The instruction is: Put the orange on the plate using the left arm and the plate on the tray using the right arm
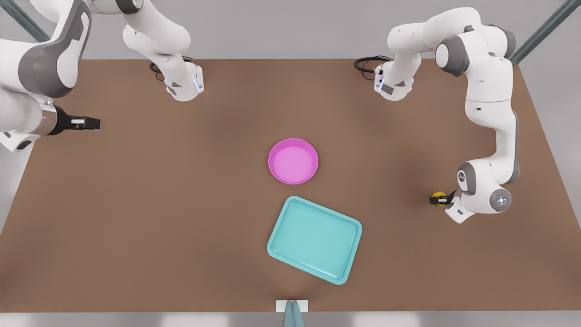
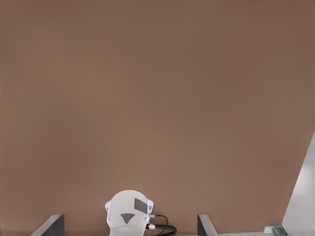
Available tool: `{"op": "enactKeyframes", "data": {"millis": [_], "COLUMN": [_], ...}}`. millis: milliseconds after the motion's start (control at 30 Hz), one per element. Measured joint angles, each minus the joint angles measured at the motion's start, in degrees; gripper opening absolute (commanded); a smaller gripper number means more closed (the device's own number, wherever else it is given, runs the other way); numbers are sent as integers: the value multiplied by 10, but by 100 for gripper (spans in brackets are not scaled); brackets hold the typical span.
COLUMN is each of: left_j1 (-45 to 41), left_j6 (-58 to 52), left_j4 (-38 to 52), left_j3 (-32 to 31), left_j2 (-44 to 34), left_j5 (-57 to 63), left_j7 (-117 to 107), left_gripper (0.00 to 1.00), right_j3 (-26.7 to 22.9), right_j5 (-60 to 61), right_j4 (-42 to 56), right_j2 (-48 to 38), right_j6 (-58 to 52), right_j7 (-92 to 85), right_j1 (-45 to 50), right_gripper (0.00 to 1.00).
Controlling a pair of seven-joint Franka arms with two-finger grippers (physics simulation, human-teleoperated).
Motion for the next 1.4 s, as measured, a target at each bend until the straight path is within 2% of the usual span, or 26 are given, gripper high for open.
{"op": "enactKeyframes", "data": {"millis": [300, 333, 367, 433, 467, 600, 733, 800, 900, 1033, 1167, 1200, 1233, 1300, 1367, 1400], "left_j1": [0, 0, 0, 0, 0, -9, -88, -150, -299, -445, -495, -504, -510, -517, -518, -517], "left_j6": [7, 7, 6, 6, 6, -1, -45, -82, -131, -157, -152, -147, -144, -140, -154, -176], "left_j4": [-1, -1, -1, -1, -1, 0, 0, 0, 4, 24, 102, 113, 119, 121, 126, 128], "left_j3": [4, 4, 4, 4, 4, 4, 1, -4, -10, -15, -18, -19, -22, -26, -24, -2], "left_j2": [19, 19, 19, 19, 19, 6, -52, -81, -103, -86, -22, -11, -5, -1, -14, -42], "left_j5": [0, 0, 1, 3, 3, 5, 0, -2, -5, -22, -57, -67, -76, -89, -95, -96], "left_j7": [29, 31, 33, 36, 37, 38, 23, 13, -14, -69, -132, -148, -163, -194, -222, -232], "left_gripper": [100, 83, 73, 65, 65, 66, 66, 66, 66, 66, 67, 70, 100, 100, 100, 100], "right_j3": [0, 0, 0, 0, 0, 0, -1, -1, -1, -1, -1, -1, -1, 13, 52, 74], "right_j5": [0, 0, 0, 0, 0, 0, 0, 1, 1, 1, 2, 2, 3, 9, 20, 29], "right_j4": [0, 0, 0, 0, -2, -4, -5, -6, -7, -10, -25, -29, -30, -50, -97, -131], "right_j2": [7, 7, 7, 8, 8, 8, 9, 9, 11, 12, 8, 6, 6, 9, 9, 8], "right_j6": [0, 0, 0, -1, -1, -1, 0, 1, 2, 3, 3, 4, 4, 7, 25, 45], "right_j7": [-3, -3, -4, -4, -5, -6, -7, -7, -8, -8, -8, -8, -8, -7, -6, -3], "right_j1": [0, 0, 0, -1, -1, -1, -2, -2, -2, -2, -3, -4, -5, -2, 9, 17], "right_gripper": [100, 100, 100, 100, 100, 100, 100, 100, 100, 100, 100, 100, 100, 100, 100, 100]}}
